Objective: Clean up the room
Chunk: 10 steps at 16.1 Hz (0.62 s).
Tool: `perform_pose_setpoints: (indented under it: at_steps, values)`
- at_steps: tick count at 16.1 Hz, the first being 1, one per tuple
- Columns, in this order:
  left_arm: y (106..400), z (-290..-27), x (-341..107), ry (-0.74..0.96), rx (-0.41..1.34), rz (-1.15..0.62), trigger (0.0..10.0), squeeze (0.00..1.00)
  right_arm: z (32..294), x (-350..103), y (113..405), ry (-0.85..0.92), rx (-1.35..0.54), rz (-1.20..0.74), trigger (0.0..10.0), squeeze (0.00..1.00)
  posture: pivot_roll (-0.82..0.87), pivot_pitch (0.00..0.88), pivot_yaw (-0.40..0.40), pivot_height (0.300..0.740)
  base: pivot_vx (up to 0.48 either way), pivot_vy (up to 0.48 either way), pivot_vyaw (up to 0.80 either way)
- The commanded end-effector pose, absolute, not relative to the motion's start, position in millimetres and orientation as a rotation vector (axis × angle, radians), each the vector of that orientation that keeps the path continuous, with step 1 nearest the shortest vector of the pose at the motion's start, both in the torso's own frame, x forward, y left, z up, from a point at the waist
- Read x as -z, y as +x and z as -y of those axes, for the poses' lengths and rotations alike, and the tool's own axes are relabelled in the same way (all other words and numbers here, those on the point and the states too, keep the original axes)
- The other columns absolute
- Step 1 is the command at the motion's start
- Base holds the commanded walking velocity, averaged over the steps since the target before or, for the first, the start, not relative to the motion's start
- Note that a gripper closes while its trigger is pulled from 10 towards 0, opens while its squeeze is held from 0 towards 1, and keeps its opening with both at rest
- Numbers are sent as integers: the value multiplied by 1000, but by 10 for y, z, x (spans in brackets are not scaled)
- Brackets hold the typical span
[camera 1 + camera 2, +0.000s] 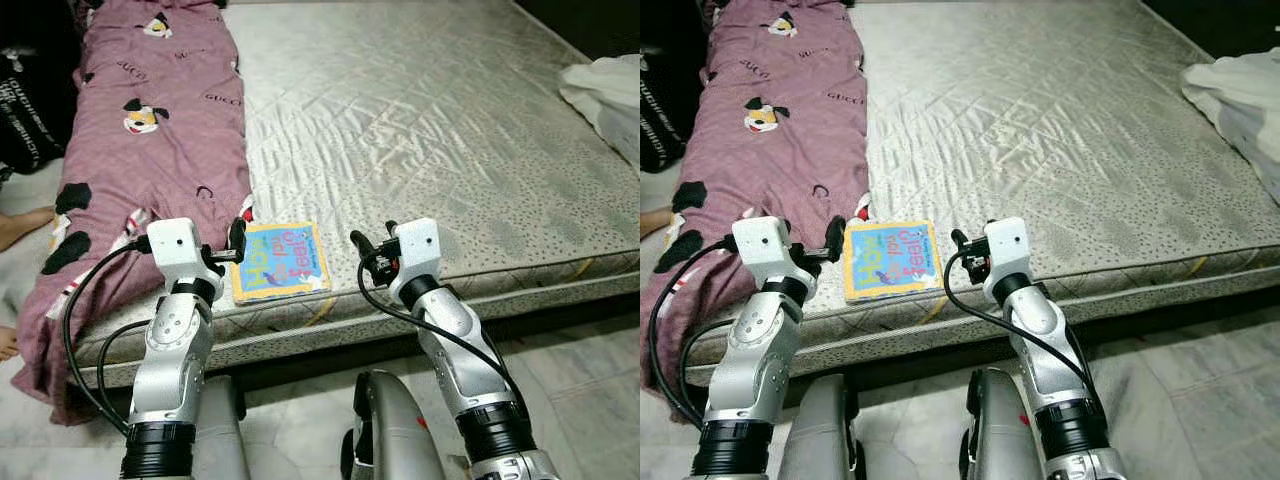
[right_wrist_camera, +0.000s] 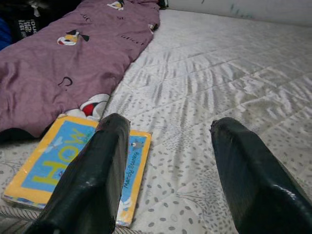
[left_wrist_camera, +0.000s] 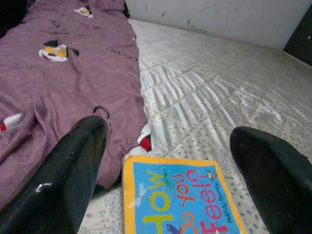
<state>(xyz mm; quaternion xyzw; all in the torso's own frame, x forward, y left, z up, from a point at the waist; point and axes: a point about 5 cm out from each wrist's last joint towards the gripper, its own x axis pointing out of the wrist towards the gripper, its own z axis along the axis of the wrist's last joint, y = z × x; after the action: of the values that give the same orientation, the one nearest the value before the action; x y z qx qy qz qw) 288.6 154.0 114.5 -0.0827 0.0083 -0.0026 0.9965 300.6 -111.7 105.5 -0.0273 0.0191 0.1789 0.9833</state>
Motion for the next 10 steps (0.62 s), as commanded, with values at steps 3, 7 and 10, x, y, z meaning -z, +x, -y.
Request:
perform_pose_setpoints:
  at_steps: [3, 7, 10]
  values:
    - [2900, -1559, -1106, -194, -61, -41, 10000, 0, 1134, -1045, 2997, -56, -355, -46, 10000, 0, 26, 92, -37, 549, 0, 0, 0]
    - [2897, -1607, -1089, -204, -108, -50, 10000, 0, 1140, -1029, 3004, -51, -353, -61, 10000, 0, 25, 98, -39, 549, 0, 0, 0]
    - [2897, -1607, -1089, -204, -108, -50, 10000, 0, 1140, -1029, 3004, -51, -353, -61, 10000, 0, 25, 98, -39, 549, 0, 0, 0]
